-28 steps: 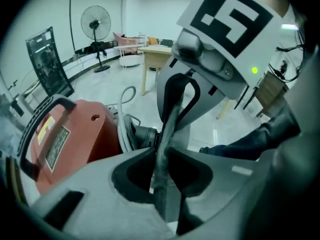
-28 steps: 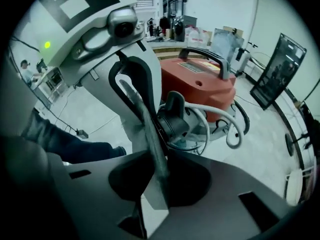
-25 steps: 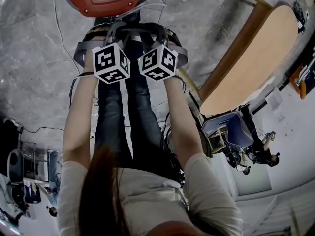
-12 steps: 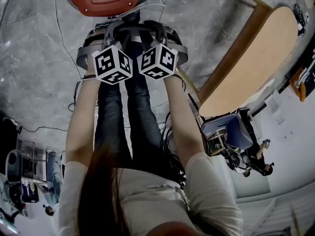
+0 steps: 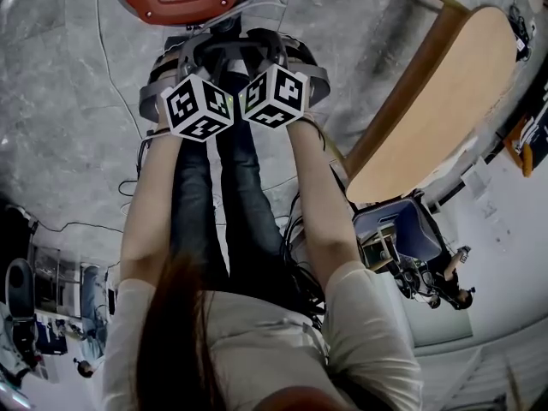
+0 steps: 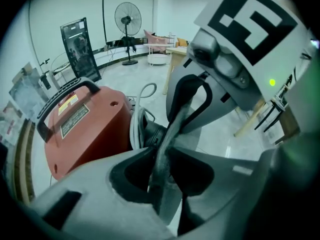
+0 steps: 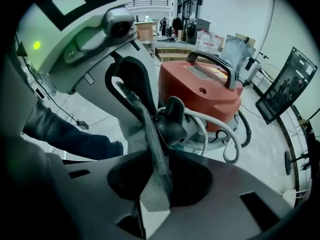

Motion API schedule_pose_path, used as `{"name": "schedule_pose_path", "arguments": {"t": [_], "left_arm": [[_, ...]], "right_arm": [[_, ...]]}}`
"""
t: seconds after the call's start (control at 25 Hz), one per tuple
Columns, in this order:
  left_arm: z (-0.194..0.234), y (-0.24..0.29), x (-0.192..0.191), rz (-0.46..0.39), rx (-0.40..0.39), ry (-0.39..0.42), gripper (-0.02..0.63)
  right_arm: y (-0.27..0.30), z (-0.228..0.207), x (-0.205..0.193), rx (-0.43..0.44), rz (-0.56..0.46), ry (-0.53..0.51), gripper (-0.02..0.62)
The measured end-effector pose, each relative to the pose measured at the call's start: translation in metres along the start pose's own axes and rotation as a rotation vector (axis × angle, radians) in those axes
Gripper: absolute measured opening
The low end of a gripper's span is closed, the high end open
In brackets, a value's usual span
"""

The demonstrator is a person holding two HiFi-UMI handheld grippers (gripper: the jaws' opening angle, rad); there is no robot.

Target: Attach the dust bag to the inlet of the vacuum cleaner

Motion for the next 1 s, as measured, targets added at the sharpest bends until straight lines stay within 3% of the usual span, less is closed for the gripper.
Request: {"name": "schedule_pose_path", "arguments": {"t": [0.2, 0.36, 0.56, 0.72, 1.0], "left_arm": [[0.003, -0.001, 0.002, 0.032, -0.020, -0.107, 0.106], [0.003, 0.000, 0.000, 0.039, -0.044, -0.177, 0.110], [0.002, -0.004, -0.006, 0.005, -0.104, -0.249, 0.173], [0.002, -0.015, -0.012, -0.062, -0.097, -0.370, 0.175], [0.002, -0.038, -0.010, -0.118, -0.046, -0.452, 0.166]], "right_arm": [[-0.001, -0.003, 0.000, 0.038, -0.021, 0.106, 0.101], [-0.003, -0.002, -0.001, 0.049, -0.013, 0.124, 0.117], [-0.008, -0.002, -0.005, 0.062, -0.027, 0.192, 0.221], [-0.018, -0.003, -0.009, 0.054, -0.086, 0.298, 0.219], [-0.038, -0.003, -0.001, 0.013, -0.209, 0.488, 0.192]]}}
Point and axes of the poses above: the fingertips, and each gripper's own axes: y forward along the fingers, z to its left, x out of its top, the point moved 10 cm from there along -y, backward along the fingers
